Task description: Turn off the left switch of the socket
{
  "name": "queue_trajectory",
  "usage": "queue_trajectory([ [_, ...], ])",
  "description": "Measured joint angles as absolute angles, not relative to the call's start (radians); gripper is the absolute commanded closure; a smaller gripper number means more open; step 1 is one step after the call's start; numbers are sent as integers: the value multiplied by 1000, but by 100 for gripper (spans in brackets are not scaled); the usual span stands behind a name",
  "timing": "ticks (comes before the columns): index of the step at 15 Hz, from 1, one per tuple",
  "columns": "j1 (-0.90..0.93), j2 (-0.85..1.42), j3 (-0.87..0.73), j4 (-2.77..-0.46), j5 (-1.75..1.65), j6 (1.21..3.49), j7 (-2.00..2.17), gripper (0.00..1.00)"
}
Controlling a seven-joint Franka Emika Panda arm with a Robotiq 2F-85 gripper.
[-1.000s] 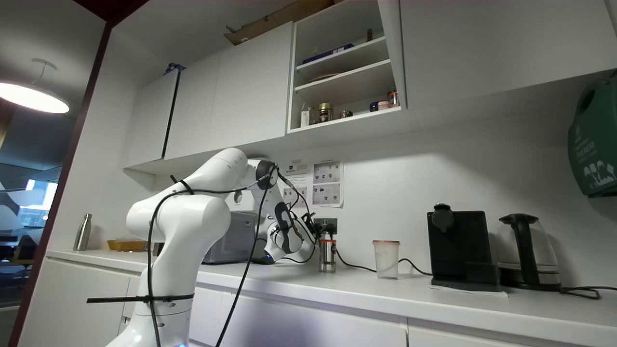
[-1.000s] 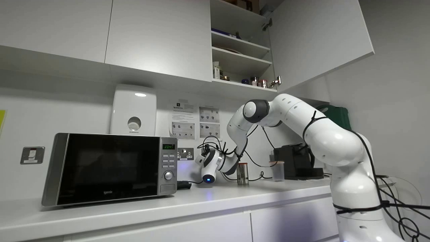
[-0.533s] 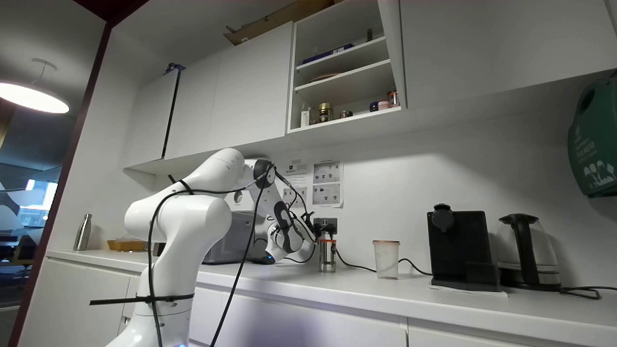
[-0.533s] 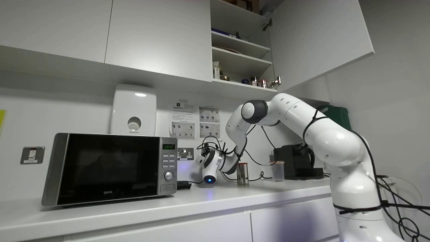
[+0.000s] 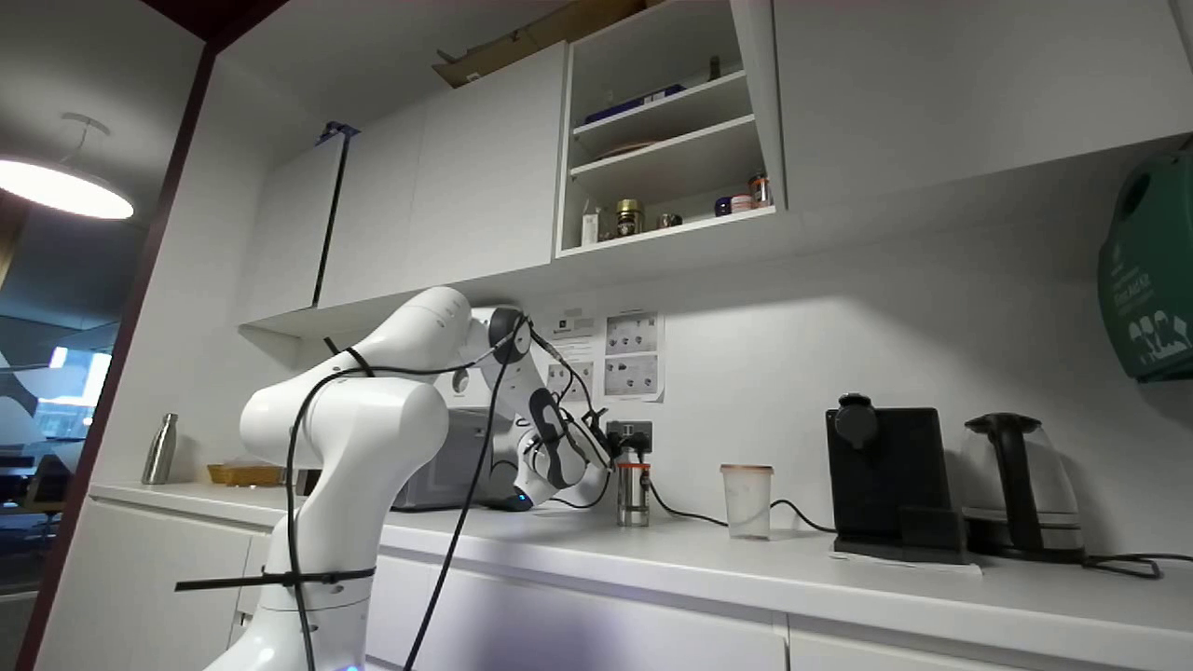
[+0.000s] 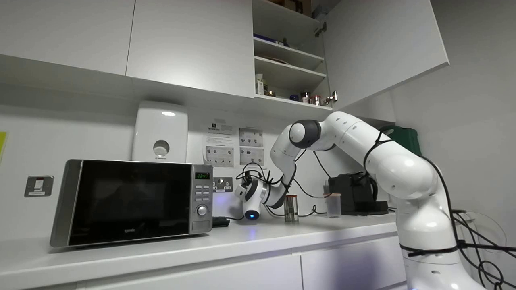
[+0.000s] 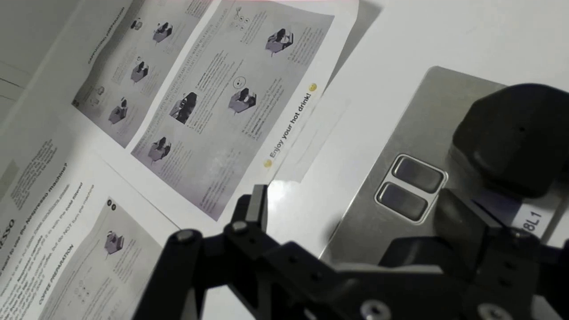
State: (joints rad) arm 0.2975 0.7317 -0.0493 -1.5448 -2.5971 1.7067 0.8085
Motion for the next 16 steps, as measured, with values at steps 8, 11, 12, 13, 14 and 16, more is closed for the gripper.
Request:
queue_trajectory([
  [8,298,726,-50,-1512,-2597,1707,808,0],
  [11,286,722,-29,-1507,-2597,1707,807,0],
  [12,281,722,-21,-1506,-2596,1707,806,0],
  [13,273,721,-11,-1505,-2597,1706,805,0],
  [14,265,721,0,-1505,-2597,1706,804,0],
  [16,249,720,24,-1503,-2589,1706,804,0],
])
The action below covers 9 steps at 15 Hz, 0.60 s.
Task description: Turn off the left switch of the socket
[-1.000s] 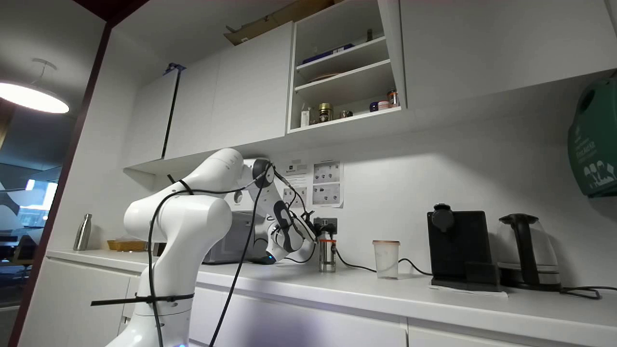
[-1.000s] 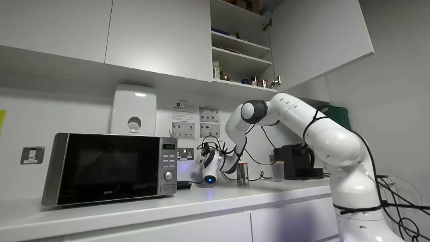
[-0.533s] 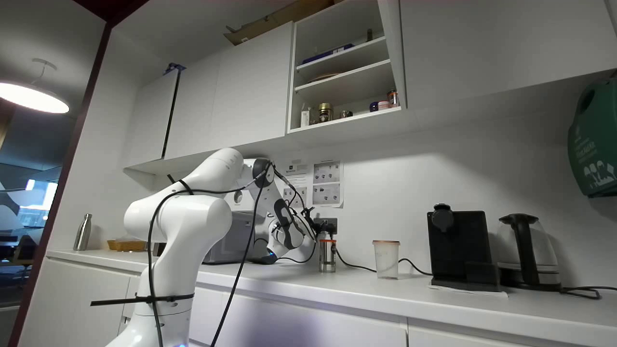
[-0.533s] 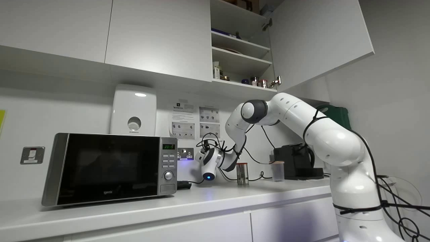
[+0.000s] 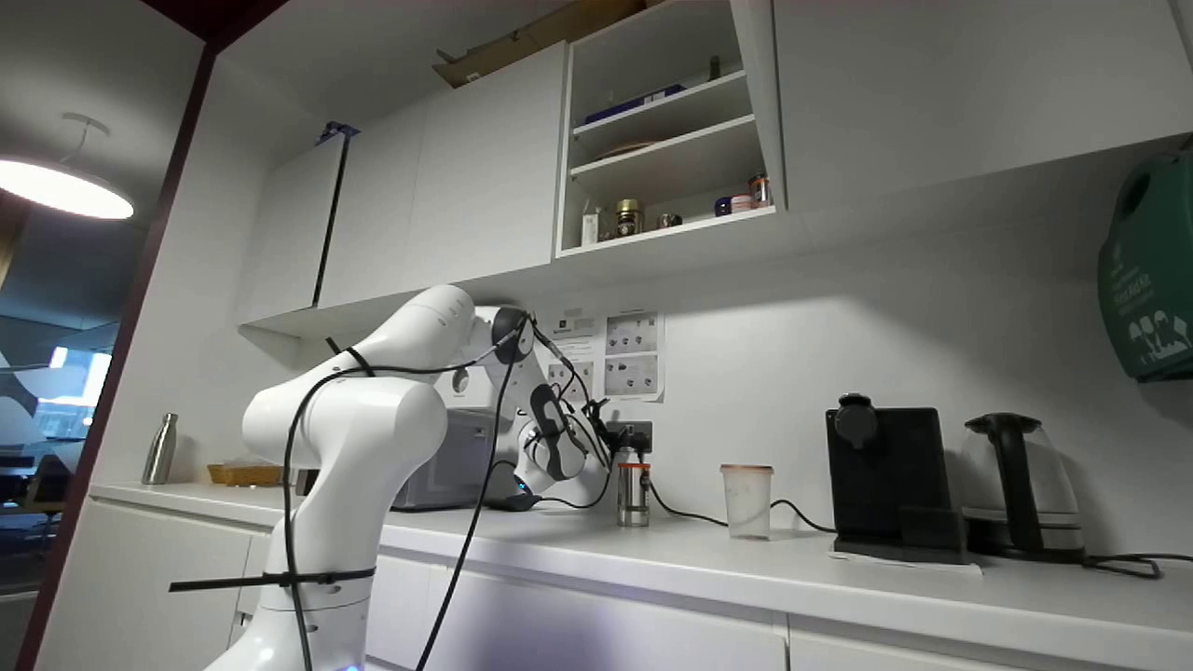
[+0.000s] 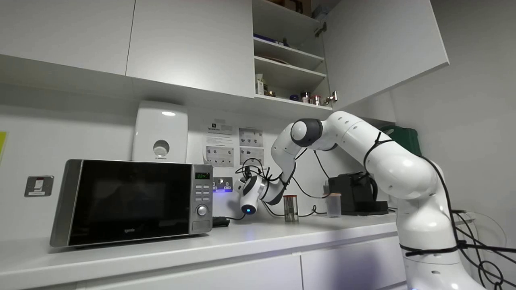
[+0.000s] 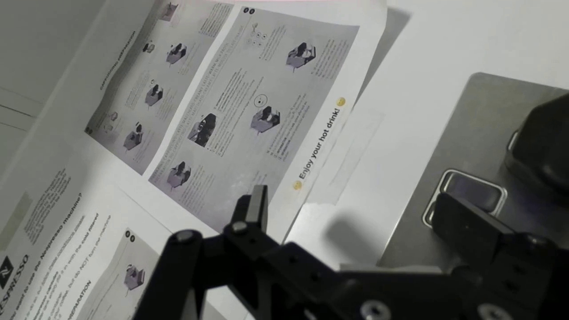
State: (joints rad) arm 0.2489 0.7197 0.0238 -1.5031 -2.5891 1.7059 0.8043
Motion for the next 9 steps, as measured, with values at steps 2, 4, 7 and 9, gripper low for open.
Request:
queue_trajectory([
  [2,233,720,49,-1498,-2573,1707,804,0],
  [4,224,720,65,-1494,-2562,1707,804,0],
  [7,217,720,75,-1492,-2555,1708,804,0],
  [9,214,720,79,-1491,-2555,1709,804,0],
])
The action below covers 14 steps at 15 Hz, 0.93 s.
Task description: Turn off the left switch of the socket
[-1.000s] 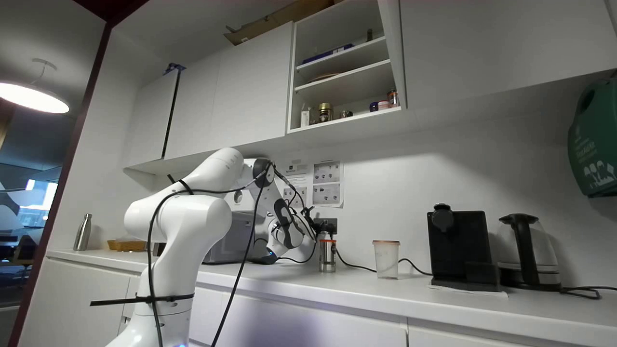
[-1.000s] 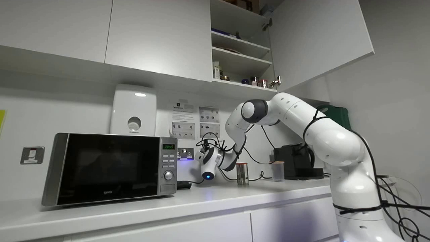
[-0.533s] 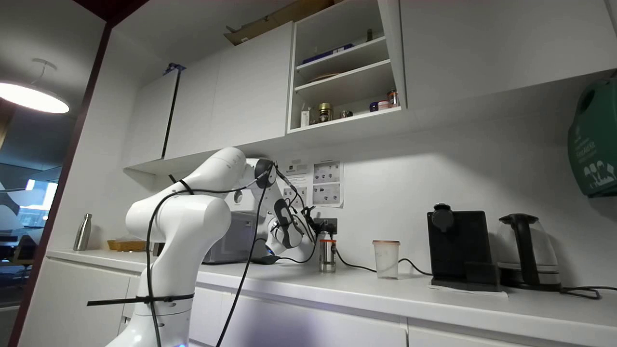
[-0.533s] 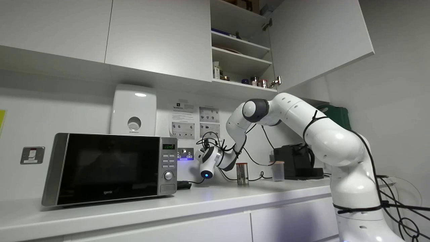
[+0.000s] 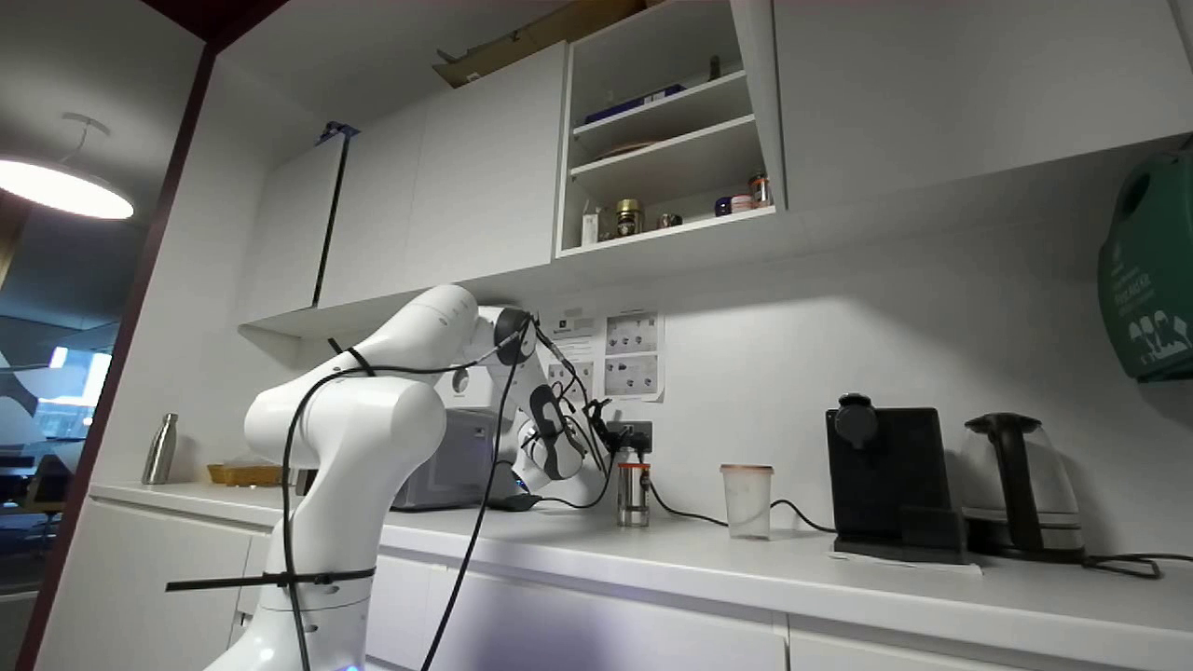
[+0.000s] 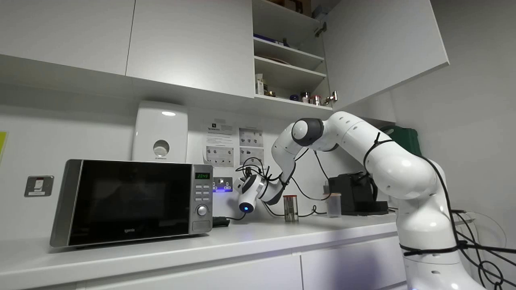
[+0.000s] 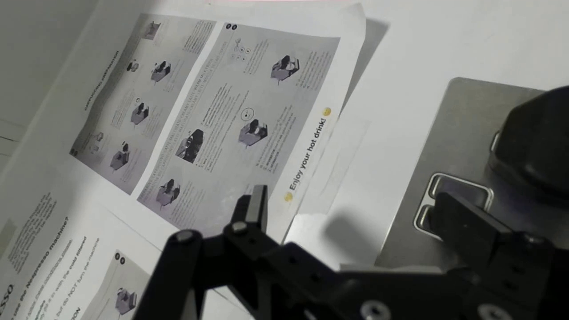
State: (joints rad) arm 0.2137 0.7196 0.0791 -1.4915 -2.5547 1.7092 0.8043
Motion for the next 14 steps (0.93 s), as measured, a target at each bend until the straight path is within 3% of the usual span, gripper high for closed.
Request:
queue_trajectory([
  [14,207,720,90,-1475,-2536,1731,762,0],
])
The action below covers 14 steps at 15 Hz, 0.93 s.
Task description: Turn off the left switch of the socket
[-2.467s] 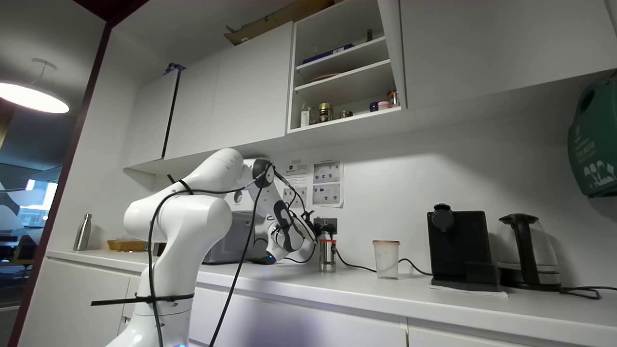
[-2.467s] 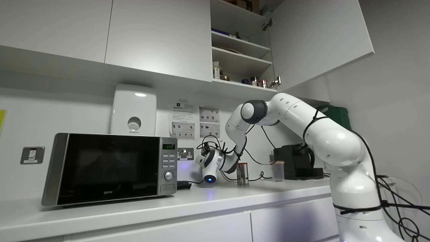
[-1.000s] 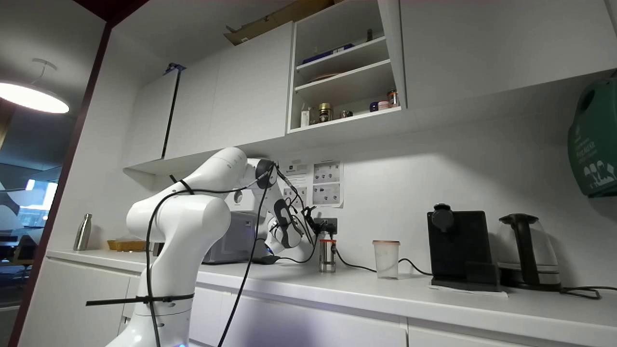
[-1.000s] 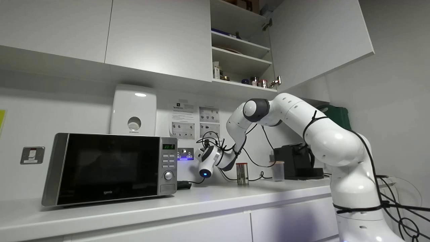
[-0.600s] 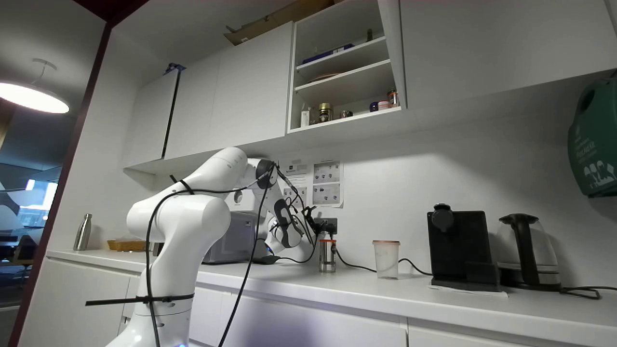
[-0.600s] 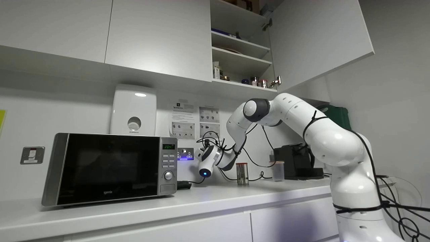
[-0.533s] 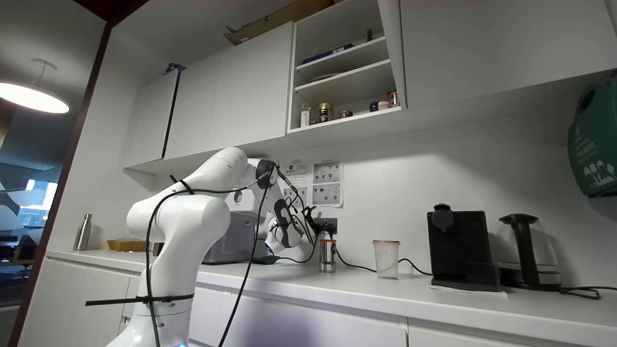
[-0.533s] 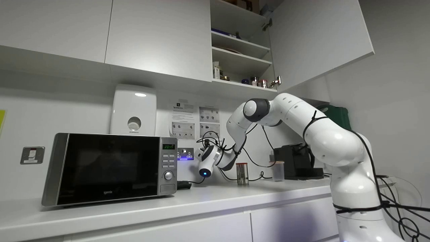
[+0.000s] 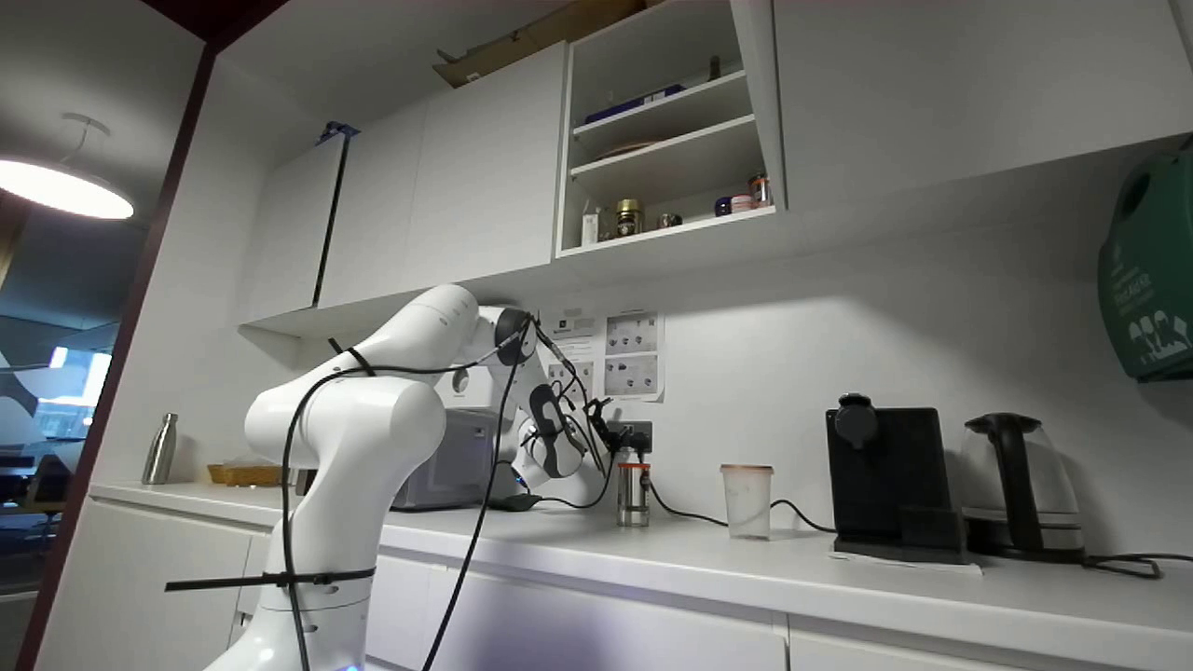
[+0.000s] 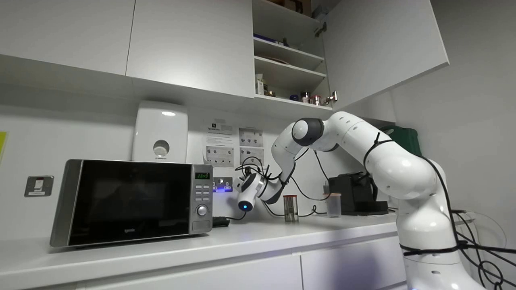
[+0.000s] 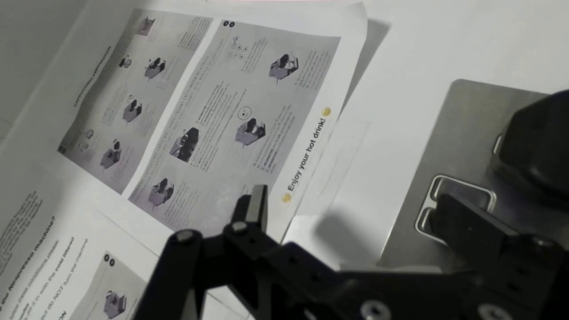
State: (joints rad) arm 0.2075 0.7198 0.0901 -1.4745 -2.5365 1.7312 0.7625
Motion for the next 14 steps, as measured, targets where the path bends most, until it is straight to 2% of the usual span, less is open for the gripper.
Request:
queue_trajectory([
  [14,207,720,90,-1470,-2533,1736,750,0],
])
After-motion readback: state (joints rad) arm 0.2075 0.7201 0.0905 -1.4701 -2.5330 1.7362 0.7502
